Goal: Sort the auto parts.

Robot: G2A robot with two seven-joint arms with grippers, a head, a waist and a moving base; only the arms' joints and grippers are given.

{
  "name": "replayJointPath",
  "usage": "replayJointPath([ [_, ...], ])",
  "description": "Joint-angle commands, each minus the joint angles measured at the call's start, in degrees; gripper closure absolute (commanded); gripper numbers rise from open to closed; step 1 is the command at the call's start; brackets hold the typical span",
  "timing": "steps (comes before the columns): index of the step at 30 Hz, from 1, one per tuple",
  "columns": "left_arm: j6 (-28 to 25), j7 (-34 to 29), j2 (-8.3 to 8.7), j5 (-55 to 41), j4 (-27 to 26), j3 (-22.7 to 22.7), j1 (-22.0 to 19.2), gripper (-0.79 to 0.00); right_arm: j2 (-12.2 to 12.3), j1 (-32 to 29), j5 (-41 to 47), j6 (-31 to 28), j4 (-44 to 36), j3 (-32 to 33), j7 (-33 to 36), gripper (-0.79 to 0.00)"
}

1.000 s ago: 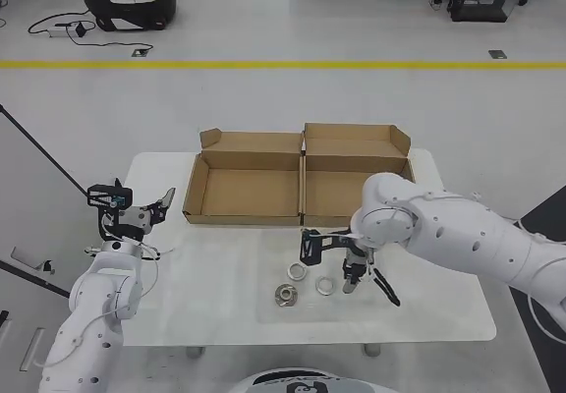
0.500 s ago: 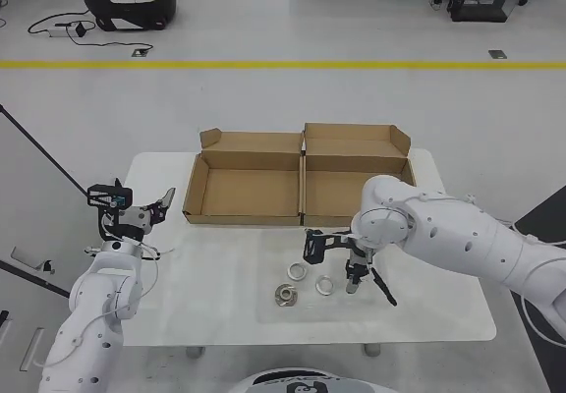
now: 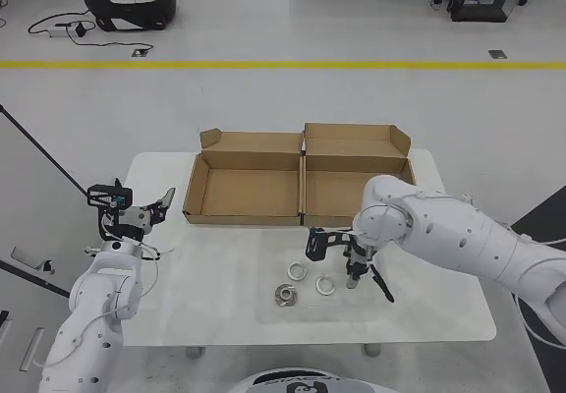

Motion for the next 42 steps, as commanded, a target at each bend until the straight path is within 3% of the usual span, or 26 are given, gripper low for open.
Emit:
replayJointPath([
  [1, 0.0, 0.0, 0.0, 0.0, 0.0, 0.0, 0.0, -0.785, -0.28, -0.27, -0.31, -0.23, 0.56, 0.0, -0.24, -0.493],
  [6, 0.0, 0.0, 0.0, 0.0, 0.0, 0.0, 0.0, -0.785, -0.91, -0.51, -0.86, -0.64, 2.01, 0.0, -0.64, -0.391],
  [27, 0.0, 0.0, 0.0, 0.0, 0.0, 0.0, 0.0, -0.785, -3.35, -1.54, -2.41, -0.34, 6.29, 0.0, -0.34, -0.354],
  [42, 0.0, 0.0, 0.0, 0.0, 0.0, 0.0, 0.0, -0.785, -4.15, -1.79, -3.29, 0.08, 7.61, 0.0, 0.08, -0.286],
])
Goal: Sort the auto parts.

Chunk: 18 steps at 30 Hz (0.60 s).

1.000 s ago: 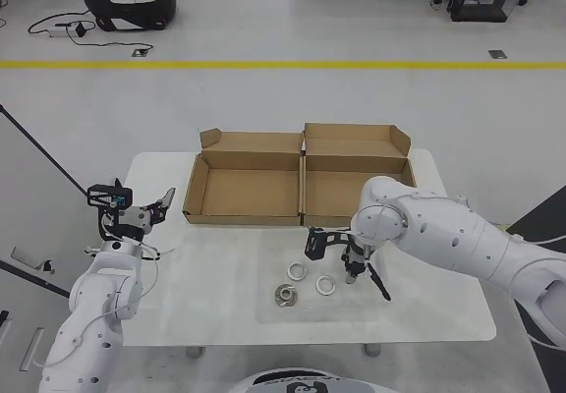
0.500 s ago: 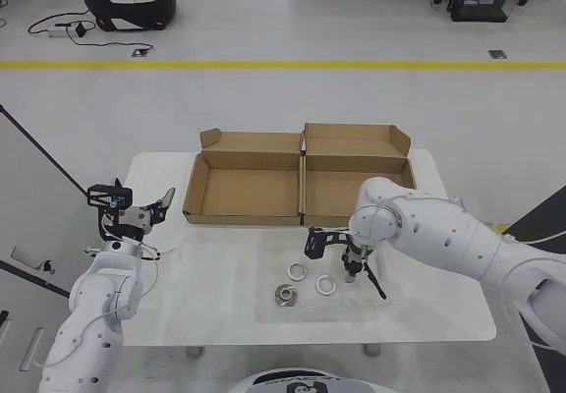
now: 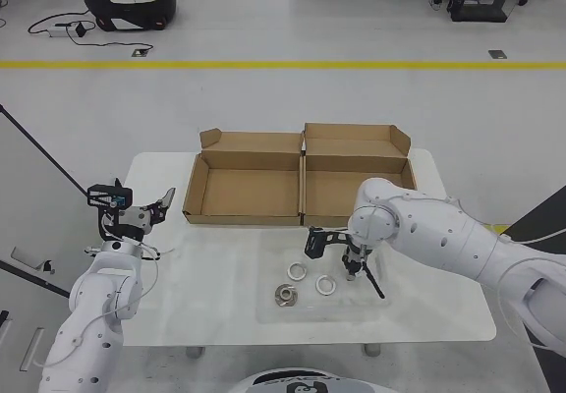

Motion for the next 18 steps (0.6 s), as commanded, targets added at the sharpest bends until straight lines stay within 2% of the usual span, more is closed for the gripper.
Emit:
replayJointPath([
  [1, 0.0, 0.0, 0.0, 0.0, 0.0, 0.0, 0.0, -0.785, -0.07, -0.04, -0.14, 0.06, 0.05, 0.0, 0.06, -0.283],
  [6, 0.0, 0.0, 0.0, 0.0, 0.0, 0.0, 0.0, -0.785, -0.23, -0.18, -0.29, 0.29, 0.23, 0.0, 0.29, -0.234],
  [18, 0.0, 0.0, 0.0, 0.0, 0.0, 0.0, 0.0, -0.785, -0.62, -0.47, -0.78, 0.49, 0.96, 0.0, 0.49, -0.225],
])
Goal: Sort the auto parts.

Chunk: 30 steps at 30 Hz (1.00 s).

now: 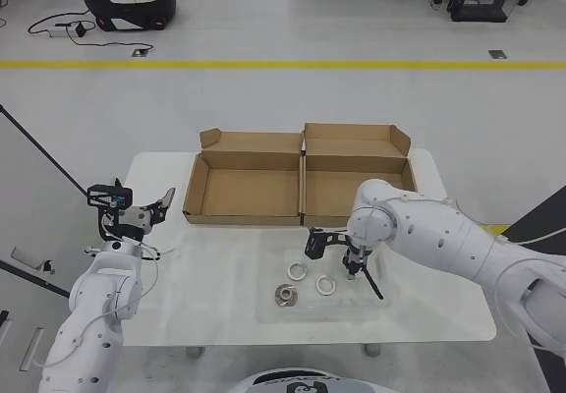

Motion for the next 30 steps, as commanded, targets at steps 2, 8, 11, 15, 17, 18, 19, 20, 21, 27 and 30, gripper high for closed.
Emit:
replayJointPath([
  [2, 0.0, 0.0, 0.0, 0.0, 0.0, 0.0, 0.0, -0.785, -0.13, -0.05, -0.2, -0.09, 0.29, 0.0, -0.09, -0.225],
  [8, 0.0, 0.0, 0.0, 0.0, 0.0, 0.0, 0.0, -0.785, -0.51, -0.2, -0.61, -0.12, 1.11, 0.0, -0.12, -0.222],
  [11, 0.0, 0.0, 0.0, 0.0, 0.0, 0.0, 0.0, -0.785, -0.76, -0.29, -0.78, -0.25, 1.54, 0.0, -0.25, -0.219],
  [15, 0.0, 0.0, 0.0, 0.0, 0.0, 0.0, 0.0, -0.785, -1.09, -0.47, -0.94, -0.43, 2.12, 0.0, -0.43, -0.219],
  [17, 0.0, 0.0, 0.0, 0.0, 0.0, 0.0, 0.0, -0.785, -1.25, -0.52, -0.85, -0.53, 2.38, 0.0, -0.53, -0.215],
  [18, 0.0, 0.0, 0.0, 0.0, 0.0, 0.0, 0.0, -0.785, -1.32, -0.56, -0.84, -0.54, 2.48, 0.0, -0.54, -0.215],
  [19, 0.0, 0.0, 0.0, 0.0, 0.0, 0.0, 0.0, -0.785, -1.4, -0.57, -0.87, -0.55, 2.57, 0.0, -0.55, -0.212],
  [20, 0.0, 0.0, 0.0, 0.0, 0.0, 0.0, 0.0, -0.785, -1.47, -0.57, -0.9, -0.57, 2.67, 0.0, -0.57, -0.209],
  [21, 0.0, 0.0, 0.0, 0.0, 0.0, 0.0, 0.0, -0.785, -1.53, -0.57, -0.92, -0.59, 2.78, 0.0, -0.59, -0.206],
  [27, 0.0, 0.0, 0.0, 0.0, 0.0, 0.0, 0.0, -0.785, -1.86, -0.69, -1.05, -0.87, 3.52, 0.0, -0.87, -0.185],
  [30, 0.0, 0.0, 0.0, 0.0, 0.0, 0.0, 0.0, -0.785, -1.99, -0.73, -1.16, -0.9, 3.9, 0.0, -0.9, -0.166],
])
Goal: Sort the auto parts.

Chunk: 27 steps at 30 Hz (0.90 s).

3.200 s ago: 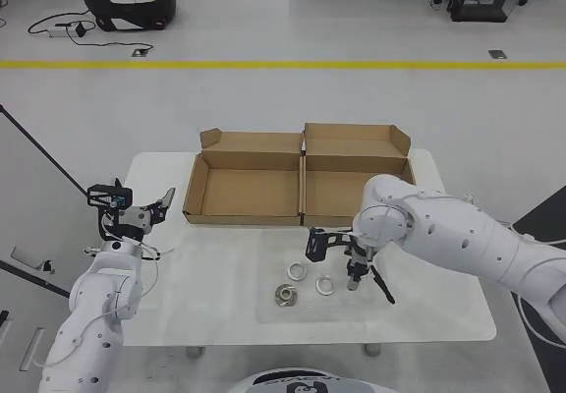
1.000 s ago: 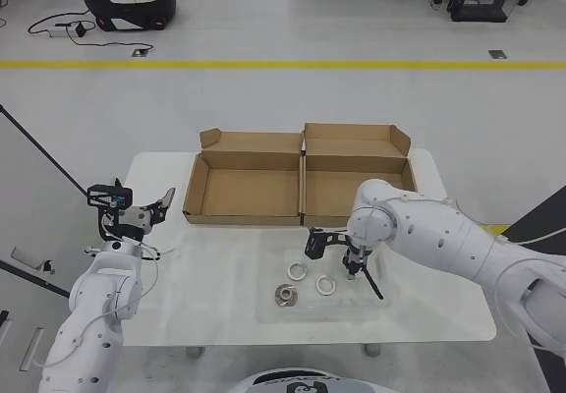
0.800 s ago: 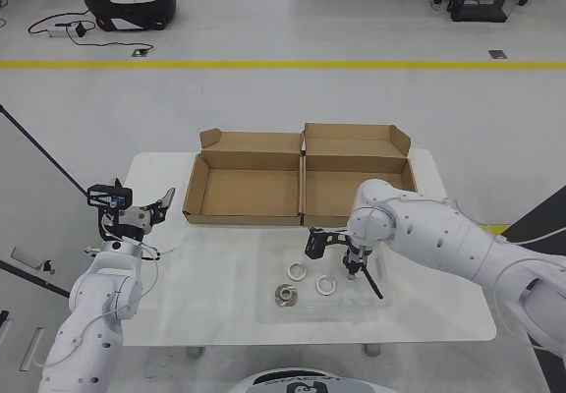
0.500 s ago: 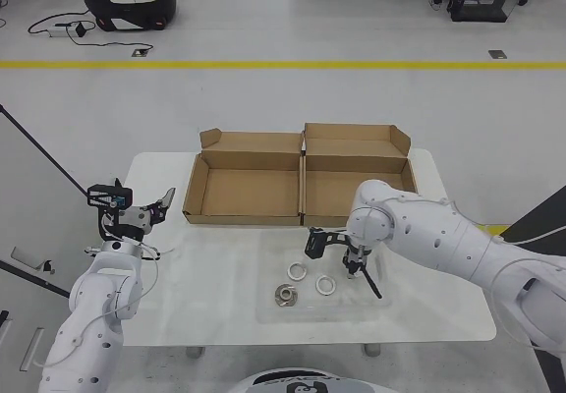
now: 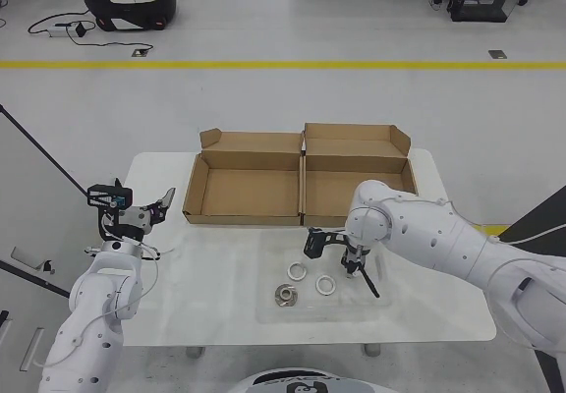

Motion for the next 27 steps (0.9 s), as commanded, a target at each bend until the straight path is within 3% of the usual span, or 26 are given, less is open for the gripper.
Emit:
replayJointPath([
  [1, 0.0, 0.0, 0.0, 0.0, 0.0, 0.0, 0.0, -0.785, -0.08, -0.04, -0.06, -0.09, 0.33, 0.0, -0.09, -0.16],
  [5, 0.0, 0.0, 0.0, 0.0, 0.0, 0.0, 0.0, -0.785, -0.25, -0.15, -0.34, -0.25, 0.85, 0.0, -0.25, -0.105],
  [7, 0.0, 0.0, 0.0, 0.0, 0.0, 0.0, 0.0, -0.785, -0.34, -0.17, -0.41, -0.33, 1.02, 0.0, -0.33, 0.0],
  [27, 0.0, 0.0, 0.0, 0.0, 0.0, 0.0, 0.0, -0.785, -0.19, 0.16, 0.35, -0.35, -0.24, 0.0, -0.35, 0.0],
])
